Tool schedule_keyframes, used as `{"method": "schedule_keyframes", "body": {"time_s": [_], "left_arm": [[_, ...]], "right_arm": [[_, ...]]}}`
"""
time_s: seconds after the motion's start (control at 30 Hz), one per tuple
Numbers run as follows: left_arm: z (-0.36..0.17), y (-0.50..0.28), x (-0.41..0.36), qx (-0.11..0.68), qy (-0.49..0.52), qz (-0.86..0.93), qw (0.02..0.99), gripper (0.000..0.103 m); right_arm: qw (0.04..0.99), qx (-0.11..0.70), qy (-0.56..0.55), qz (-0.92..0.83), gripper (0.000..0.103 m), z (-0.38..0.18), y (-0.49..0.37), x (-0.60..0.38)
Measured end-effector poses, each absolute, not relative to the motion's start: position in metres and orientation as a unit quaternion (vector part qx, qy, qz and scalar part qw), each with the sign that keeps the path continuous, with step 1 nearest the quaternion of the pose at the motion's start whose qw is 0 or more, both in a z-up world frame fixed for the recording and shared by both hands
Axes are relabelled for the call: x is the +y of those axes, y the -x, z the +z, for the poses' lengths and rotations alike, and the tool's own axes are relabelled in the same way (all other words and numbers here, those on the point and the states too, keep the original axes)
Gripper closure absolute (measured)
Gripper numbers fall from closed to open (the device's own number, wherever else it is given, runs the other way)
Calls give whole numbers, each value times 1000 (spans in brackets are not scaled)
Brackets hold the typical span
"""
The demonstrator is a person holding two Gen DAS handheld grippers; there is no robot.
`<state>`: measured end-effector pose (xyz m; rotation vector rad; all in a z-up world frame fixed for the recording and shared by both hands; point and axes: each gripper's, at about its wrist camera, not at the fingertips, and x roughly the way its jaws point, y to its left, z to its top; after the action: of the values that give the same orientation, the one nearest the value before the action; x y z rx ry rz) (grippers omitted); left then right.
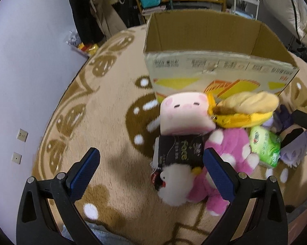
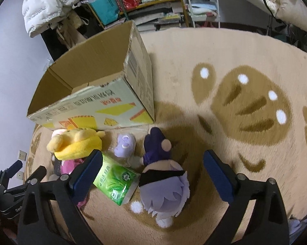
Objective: Organize soft objects
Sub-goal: 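Lower the left tool onto the white plush while the right tool grasps the purple-haired doll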
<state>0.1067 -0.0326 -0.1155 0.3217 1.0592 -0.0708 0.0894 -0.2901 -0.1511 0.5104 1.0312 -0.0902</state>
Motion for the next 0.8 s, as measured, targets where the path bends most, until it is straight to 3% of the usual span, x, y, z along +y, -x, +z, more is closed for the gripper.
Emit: {"method": "schedule_keyframes", "body": {"time_s": [0.3, 0.37, 0.53, 0.63, 0.8], "left_arm": [[-135, -112, -17, 568, -116, -28, 815, 3], [-137, -112, -14, 571, -109, -27, 813, 5], [-142, -116, -5, 589, -83, -31, 803, 16], [-149, -118, -4, 608, -70, -39, 790, 25], [-158, -121, -3, 622, -55, -43, 780, 26]], "right_arm": [[806, 527, -267, -40, 18, -171, -93, -294], [801, 533, -269, -40, 25, -174, -94, -294], [795, 544, -265, -40, 29, -178, -94, -293], [789, 552, -267, -42, 44, -181, -95, -294], [784, 557, -270, -45, 44, -187, -93, -294]]}}
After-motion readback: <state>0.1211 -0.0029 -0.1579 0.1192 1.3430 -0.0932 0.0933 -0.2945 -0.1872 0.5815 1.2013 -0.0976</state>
